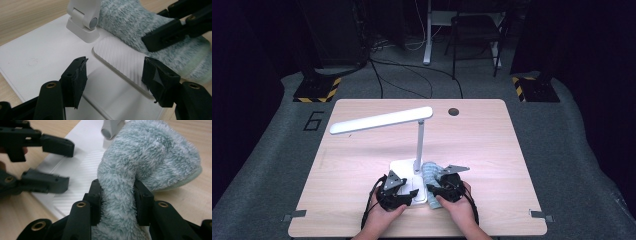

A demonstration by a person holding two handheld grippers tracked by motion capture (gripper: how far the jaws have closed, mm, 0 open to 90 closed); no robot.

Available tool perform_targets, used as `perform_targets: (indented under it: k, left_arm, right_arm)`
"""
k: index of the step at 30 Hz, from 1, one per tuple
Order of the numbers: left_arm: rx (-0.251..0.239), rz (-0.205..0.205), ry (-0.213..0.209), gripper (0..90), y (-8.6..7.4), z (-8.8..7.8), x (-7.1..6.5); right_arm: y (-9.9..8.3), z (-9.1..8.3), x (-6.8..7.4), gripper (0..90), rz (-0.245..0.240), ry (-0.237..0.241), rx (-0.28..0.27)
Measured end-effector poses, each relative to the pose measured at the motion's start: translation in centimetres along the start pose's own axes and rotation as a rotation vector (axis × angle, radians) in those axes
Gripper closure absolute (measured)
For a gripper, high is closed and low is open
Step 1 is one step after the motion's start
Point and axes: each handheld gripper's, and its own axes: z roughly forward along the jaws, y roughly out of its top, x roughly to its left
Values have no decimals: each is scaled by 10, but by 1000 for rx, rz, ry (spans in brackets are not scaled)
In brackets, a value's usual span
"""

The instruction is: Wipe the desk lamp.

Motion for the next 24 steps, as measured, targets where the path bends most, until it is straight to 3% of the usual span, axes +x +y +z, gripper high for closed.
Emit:
perform_targets:
  k: [4,12,18,24]
  left_arm:
    - [6,15,-3,362,0,-1,1]
    - [16,6,-18,361,0,-1,1]
    - [3,9,-9,361,0,0,1]
    - [-11,5,2,361,0,1,0]
  right_arm:
    - [10,8,-6,642,42,-12,-6]
    - [17,18,-15,637,61,-18,-40]
    - [7,8,-4,643,25,-10,-14]
    - [-19,-13,10,646,15,47,8]
